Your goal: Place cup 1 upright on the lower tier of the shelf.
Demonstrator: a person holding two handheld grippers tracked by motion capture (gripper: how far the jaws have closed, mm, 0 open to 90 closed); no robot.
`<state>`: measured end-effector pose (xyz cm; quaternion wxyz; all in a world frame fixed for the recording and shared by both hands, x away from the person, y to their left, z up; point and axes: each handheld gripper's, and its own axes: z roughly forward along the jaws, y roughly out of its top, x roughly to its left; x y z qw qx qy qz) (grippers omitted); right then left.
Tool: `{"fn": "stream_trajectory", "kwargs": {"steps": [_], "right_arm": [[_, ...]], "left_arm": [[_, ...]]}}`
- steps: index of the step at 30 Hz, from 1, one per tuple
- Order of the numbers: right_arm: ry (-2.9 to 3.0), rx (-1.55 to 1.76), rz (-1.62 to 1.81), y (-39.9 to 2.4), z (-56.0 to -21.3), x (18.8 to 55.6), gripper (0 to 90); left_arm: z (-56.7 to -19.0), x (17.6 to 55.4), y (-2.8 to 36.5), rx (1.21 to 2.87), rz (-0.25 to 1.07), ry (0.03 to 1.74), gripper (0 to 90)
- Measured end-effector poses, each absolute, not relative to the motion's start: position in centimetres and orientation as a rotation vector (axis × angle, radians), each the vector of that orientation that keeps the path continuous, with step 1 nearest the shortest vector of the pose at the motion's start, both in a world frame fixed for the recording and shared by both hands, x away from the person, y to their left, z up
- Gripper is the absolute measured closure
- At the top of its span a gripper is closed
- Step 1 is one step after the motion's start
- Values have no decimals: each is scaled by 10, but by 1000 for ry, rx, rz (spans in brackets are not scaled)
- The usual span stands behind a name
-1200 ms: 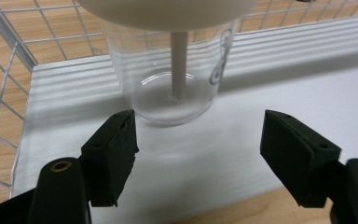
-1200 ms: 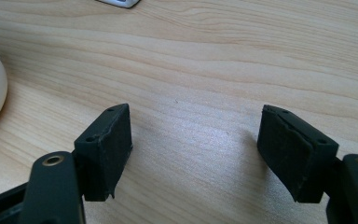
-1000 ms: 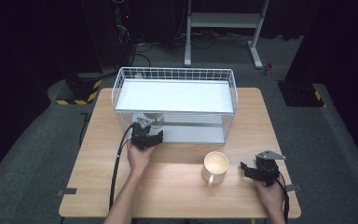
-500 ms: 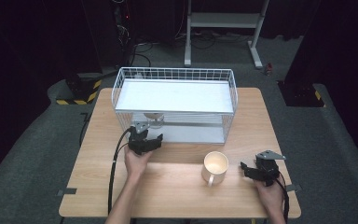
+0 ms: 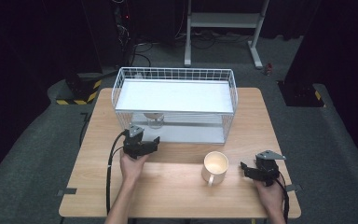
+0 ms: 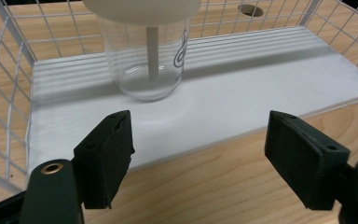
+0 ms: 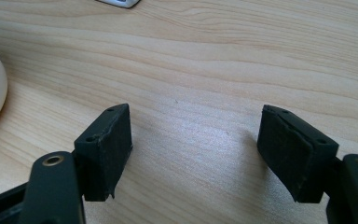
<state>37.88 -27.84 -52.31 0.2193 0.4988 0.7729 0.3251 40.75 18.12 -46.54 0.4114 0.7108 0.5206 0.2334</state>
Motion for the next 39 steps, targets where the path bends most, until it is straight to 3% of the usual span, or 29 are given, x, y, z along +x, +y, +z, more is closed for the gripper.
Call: {"fn": "stream_trajectory", "kwargs": {"steps": [39], "right_arm": [[2138, 1380, 899, -278, -523, 379, 264]], "left_arm": [[-463, 364, 205, 1765, 560, 1300, 208]]}}
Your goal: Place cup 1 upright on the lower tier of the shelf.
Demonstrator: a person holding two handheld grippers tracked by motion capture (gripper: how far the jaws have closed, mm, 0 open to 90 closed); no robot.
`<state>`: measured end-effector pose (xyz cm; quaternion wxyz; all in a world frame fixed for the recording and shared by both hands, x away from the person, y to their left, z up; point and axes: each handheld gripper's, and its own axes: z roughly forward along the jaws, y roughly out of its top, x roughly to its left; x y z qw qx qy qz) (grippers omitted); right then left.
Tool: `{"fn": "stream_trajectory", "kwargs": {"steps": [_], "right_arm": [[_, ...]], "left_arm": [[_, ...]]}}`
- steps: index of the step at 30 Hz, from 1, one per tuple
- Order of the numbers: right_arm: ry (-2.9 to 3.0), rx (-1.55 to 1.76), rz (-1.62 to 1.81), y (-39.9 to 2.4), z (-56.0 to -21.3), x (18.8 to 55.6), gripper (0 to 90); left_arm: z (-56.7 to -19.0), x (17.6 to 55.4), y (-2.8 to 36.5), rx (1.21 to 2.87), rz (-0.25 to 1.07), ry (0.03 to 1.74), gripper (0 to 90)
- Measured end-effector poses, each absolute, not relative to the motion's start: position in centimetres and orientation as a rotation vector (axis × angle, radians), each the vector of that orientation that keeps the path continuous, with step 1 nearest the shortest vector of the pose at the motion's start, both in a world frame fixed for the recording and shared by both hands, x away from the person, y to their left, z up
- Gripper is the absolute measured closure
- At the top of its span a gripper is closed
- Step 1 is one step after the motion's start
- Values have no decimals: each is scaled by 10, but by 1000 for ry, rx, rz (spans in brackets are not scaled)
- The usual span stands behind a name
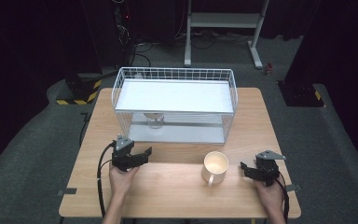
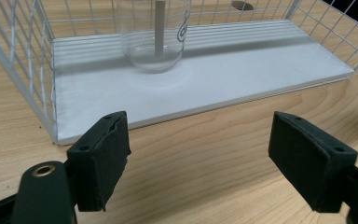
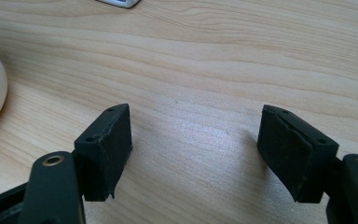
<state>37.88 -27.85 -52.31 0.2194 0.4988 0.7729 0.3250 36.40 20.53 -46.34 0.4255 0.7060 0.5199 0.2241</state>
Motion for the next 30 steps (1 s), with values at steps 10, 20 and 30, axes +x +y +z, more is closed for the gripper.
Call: {"fn": "stream_trajectory", "kwargs": {"steps": [10, 20, 30], "right_arm": [[2138, 1380, 899, -278, -523, 379, 264], [2138, 1380, 899, -278, -523, 379, 264], [2138, 1380, 899, -278, -523, 379, 264]], "left_arm": [[-469, 354, 211, 1782, 586, 1313, 209], [-472, 346, 210, 1786, 587, 1317, 208], [-477, 340, 210, 1791, 576, 1324, 208]]}}
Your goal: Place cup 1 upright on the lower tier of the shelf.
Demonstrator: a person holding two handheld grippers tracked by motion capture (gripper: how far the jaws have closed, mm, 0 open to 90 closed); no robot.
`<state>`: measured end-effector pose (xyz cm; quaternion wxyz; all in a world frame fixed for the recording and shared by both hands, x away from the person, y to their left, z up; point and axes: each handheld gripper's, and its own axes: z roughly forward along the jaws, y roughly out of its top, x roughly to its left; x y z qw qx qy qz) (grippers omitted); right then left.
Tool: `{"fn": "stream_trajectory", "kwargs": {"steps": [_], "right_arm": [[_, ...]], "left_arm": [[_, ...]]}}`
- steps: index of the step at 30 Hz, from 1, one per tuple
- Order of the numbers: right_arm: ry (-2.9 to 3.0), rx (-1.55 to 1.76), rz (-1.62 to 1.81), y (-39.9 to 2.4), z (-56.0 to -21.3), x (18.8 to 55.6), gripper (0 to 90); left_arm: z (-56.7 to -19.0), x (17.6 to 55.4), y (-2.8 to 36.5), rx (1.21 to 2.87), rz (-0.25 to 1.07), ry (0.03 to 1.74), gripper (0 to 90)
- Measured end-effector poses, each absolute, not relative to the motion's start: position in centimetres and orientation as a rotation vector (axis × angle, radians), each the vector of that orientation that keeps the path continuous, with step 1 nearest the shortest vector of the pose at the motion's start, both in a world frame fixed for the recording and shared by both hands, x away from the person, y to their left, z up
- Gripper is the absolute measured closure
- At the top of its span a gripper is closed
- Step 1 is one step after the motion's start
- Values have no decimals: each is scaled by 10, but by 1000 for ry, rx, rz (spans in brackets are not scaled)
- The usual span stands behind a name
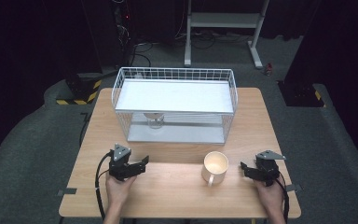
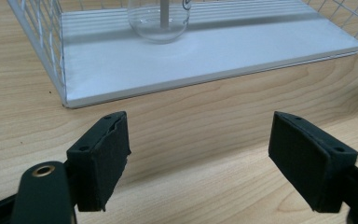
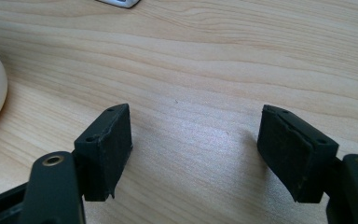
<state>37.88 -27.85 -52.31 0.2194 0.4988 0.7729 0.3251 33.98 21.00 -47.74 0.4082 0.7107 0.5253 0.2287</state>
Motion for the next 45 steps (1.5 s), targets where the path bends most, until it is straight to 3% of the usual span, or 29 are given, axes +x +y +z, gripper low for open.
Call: {"fn": "stream_trajectory", "kwargs": {"steps": [45], "right_arm": [[2138, 1380, 899, -278, -523, 379, 264]], "left_arm": [[-523, 337, 209, 1875, 617, 1452, 214]]}}
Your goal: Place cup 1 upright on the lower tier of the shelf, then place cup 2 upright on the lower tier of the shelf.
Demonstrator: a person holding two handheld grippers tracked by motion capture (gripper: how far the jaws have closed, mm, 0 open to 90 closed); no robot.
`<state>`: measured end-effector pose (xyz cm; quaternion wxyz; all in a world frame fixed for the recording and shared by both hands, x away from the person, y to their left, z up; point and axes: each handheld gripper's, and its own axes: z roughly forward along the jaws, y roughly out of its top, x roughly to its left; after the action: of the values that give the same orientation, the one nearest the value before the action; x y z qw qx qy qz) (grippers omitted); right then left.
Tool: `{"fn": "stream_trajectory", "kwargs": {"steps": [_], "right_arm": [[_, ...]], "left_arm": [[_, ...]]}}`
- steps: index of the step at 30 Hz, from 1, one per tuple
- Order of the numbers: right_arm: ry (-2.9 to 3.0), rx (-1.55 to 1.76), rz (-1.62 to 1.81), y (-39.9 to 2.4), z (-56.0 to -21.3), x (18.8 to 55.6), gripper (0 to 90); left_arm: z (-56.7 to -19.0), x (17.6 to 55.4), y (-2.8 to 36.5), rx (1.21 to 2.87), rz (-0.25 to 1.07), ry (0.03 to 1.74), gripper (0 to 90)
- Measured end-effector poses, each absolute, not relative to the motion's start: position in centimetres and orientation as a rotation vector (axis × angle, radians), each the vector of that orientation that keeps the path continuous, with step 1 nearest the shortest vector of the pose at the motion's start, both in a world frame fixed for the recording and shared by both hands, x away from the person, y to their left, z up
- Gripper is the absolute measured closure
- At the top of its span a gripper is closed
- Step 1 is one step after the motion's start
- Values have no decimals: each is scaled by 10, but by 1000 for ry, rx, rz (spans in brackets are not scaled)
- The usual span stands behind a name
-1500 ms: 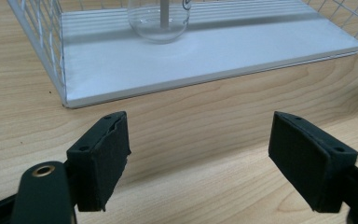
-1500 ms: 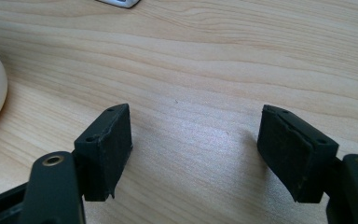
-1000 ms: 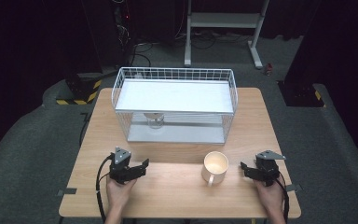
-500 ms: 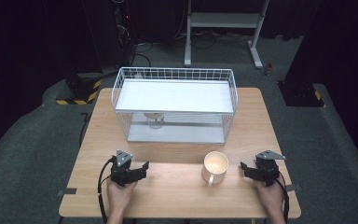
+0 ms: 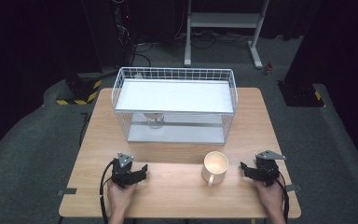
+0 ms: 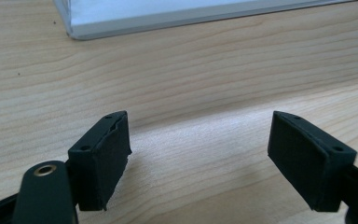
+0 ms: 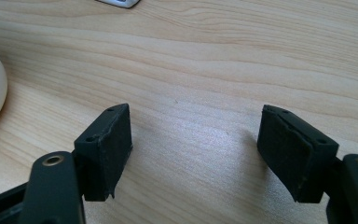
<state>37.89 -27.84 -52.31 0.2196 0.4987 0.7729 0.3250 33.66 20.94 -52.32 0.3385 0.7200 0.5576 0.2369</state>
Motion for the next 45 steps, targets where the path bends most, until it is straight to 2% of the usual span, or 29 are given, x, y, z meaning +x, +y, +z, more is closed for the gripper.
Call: {"fn": "stream_trajectory", "kwargs": {"steps": [16, 19, 21, 30, 45], "right_arm": [[2138, 1380, 898, -278, -523, 379, 264], [2165, 1361, 899, -277, -523, 379, 199], [2171, 1354, 899, -277, -523, 379, 190], [2218, 1286, 1083, -274, -518, 350, 136], [2258, 1146, 1296, -252, -503, 321, 116]], "left_arm": [[-528, 342, 209, 1899, 668, 1495, 201], [-528, 342, 209, 1894, 670, 1502, 184], [-528, 342, 209, 1895, 669, 1503, 183], [-528, 342, 209, 1891, 672, 1505, 182], [-528, 342, 209, 1890, 673, 1507, 182]]}}
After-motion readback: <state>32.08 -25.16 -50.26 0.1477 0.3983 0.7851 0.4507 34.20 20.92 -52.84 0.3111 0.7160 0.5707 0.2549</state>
